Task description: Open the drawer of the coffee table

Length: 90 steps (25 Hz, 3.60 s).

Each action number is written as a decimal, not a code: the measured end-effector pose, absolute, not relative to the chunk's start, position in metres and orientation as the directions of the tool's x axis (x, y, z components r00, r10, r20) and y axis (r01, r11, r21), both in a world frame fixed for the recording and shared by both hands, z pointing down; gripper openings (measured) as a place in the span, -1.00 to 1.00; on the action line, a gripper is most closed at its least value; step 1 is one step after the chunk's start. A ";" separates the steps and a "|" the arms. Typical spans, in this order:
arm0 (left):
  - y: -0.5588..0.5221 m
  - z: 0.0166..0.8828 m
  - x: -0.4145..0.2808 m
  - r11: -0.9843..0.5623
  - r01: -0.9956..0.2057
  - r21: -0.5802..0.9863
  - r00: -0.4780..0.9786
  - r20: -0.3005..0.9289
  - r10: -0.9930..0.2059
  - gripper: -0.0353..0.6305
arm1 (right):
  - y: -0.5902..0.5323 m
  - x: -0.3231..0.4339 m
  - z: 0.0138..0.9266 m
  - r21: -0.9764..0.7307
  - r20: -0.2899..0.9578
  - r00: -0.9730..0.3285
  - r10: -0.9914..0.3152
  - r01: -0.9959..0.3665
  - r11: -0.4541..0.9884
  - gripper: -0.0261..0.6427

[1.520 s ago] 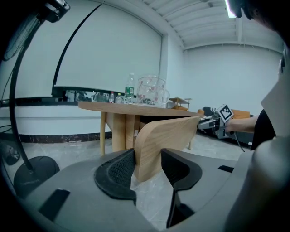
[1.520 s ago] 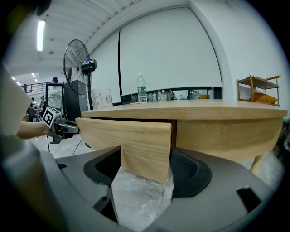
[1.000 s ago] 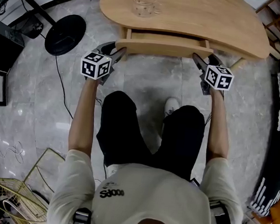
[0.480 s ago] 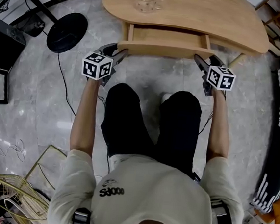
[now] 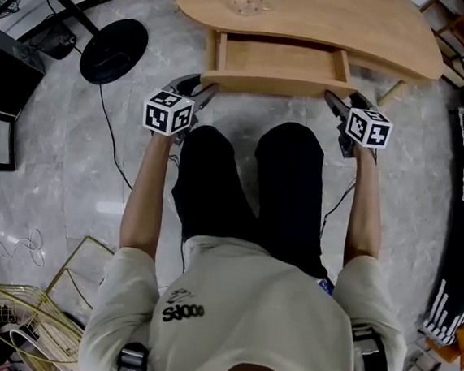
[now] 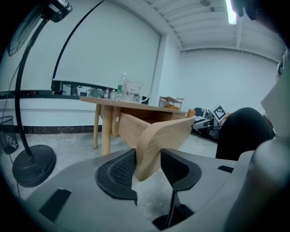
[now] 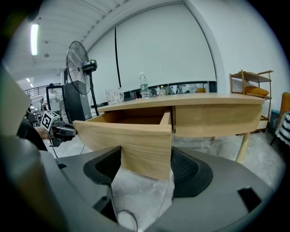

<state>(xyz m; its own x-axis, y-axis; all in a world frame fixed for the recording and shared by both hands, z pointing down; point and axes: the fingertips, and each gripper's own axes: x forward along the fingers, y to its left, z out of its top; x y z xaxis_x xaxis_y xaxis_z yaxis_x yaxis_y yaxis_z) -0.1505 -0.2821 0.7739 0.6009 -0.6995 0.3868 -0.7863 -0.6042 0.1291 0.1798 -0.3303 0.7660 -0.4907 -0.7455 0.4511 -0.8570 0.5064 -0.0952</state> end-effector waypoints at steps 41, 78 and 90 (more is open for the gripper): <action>-0.229 0.806 -0.140 -0.647 -0.745 0.159 0.653 0.372 -0.660 -0.35 | -0.274 0.189 0.801 -0.103 0.461 -0.470 -0.752 -0.871 0.481 0.01; -0.385 0.601 -0.203 -0.358 -0.923 -0.140 0.336 0.159 -0.928 -0.84 | -0.442 0.206 0.570 0.092 0.112 -0.498 -0.860 -0.856 0.508 -0.90; -0.386 0.404 -0.206 -0.308 -0.945 -0.109 0.277 0.231 -0.933 -0.84 | -0.472 0.102 0.376 0.136 0.209 -0.650 -0.730 -0.720 0.680 -0.90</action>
<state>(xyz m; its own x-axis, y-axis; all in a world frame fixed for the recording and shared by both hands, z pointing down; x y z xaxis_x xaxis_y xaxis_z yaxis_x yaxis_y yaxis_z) -0.2057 -0.3859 0.4037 0.2774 -0.9327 0.2307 -0.9451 -0.3081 -0.1094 0.1018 -0.4721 0.3760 -0.6503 -0.7304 0.2090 -0.7204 0.6802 0.1356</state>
